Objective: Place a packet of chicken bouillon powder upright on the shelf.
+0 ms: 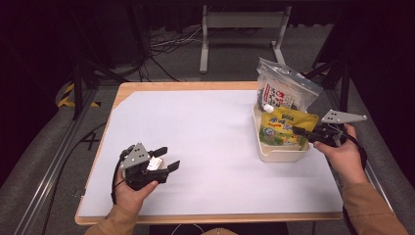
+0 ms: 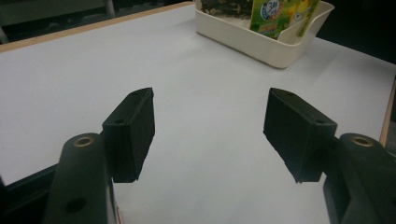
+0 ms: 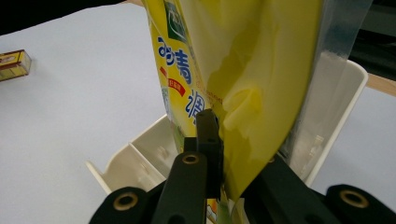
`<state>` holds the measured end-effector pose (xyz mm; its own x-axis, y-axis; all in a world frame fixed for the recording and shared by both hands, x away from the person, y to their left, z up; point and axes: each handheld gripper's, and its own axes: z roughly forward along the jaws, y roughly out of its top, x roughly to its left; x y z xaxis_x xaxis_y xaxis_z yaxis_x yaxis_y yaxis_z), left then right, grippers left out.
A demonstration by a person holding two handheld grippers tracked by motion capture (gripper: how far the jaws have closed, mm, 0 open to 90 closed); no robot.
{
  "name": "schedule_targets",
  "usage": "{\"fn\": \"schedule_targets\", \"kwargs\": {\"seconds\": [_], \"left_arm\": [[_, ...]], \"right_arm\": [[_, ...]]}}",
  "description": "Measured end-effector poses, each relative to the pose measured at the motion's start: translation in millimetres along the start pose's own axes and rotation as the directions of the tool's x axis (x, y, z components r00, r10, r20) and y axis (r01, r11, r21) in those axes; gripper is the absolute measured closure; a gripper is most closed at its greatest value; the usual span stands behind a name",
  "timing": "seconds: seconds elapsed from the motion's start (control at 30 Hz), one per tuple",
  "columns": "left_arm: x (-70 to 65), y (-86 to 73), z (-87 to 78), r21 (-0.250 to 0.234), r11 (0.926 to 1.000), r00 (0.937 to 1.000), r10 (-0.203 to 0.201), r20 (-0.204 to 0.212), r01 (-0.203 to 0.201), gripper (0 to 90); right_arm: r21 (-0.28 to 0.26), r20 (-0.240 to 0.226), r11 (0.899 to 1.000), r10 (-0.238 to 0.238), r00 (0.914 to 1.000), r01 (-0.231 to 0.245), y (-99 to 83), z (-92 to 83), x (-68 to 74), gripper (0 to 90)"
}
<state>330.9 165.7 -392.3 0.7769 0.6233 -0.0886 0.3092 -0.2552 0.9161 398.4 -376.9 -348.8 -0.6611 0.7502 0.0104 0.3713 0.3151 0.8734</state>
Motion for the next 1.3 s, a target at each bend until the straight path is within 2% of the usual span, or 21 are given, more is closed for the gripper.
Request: {"fn": "schedule_targets", "kwargs": {"seconds": [0.17, 0.3, 0.37, 0.53, 0.63, 0.7, 0.93, 1.3], "left_arm": [[0.0, -0.1, -0.3, 0.003, 1.0000, 1.0000, -0.002, -0.004, 0.002, 34.2], [1.5, -1.3, -0.9, 0.021, 0.9998, 0.9993, -0.002, -0.039, 0.002, 31.2], [2.7, -2.3, -0.7, 0.037, 0.9992, 0.9985, -0.016, -0.052, 0.018, 29.8], [5.6, -4.0, -2.8, 0.094, 0.9953, 0.9965, -0.012, -0.083, 0.020, 27.8], [8.4, -4.4, -6.4, 0.096, 0.9948, 0.9964, -0.026, -0.081, 0.034, 25.9], [9.6, -4.5, -9.3, 0.101, 0.9941, 0.9957, -0.031, -0.087, 0.040, 25.4], [14.9, -4.2, -19.8, 0.130, 0.9909, 0.9922, -0.021, -0.123, 0.037, 25.3], [23.9, -4.3, -27.8, 0.165, 0.9849, 0.9857, -0.022, -0.167, 0.050, 23.9]], "right_arm": [[0.007, 0.006, 1.000, -0.002, 1.0000, 0.002, 0.9, 0.0, 1.1, 87.5], [0.010, 0.017, 1.000, -0.004, 0.9998, 0.003, 1.9, -0.9, 1.6, 84.2], [0.008, 0.020, 1.000, 0.000, 0.9998, -0.001, 2.0, -1.6, 2.2, 81.7], [-0.024, 0.060, 1.000, 0.008, 0.9982, -0.007, 4.1, -6.6, 2.5, 65.1], [-0.044, 0.058, 0.999, 0.028, 0.9979, -0.025, 4.6, -11.2, 3.2, 57.8], [-0.043, 0.049, 0.999, 0.032, 0.9983, -0.030, 4.3, -14.6, 5.3, 56.3], [-0.048, 0.073, 0.999, 0.015, 0.9972, -0.012, 5.5, -31.2, 14.4, 50.2], [-0.048, 0.088, 0.999, -0.005, 0.9961, 0.009, 4.1, -52.7, 36.1, 46.6]]}}
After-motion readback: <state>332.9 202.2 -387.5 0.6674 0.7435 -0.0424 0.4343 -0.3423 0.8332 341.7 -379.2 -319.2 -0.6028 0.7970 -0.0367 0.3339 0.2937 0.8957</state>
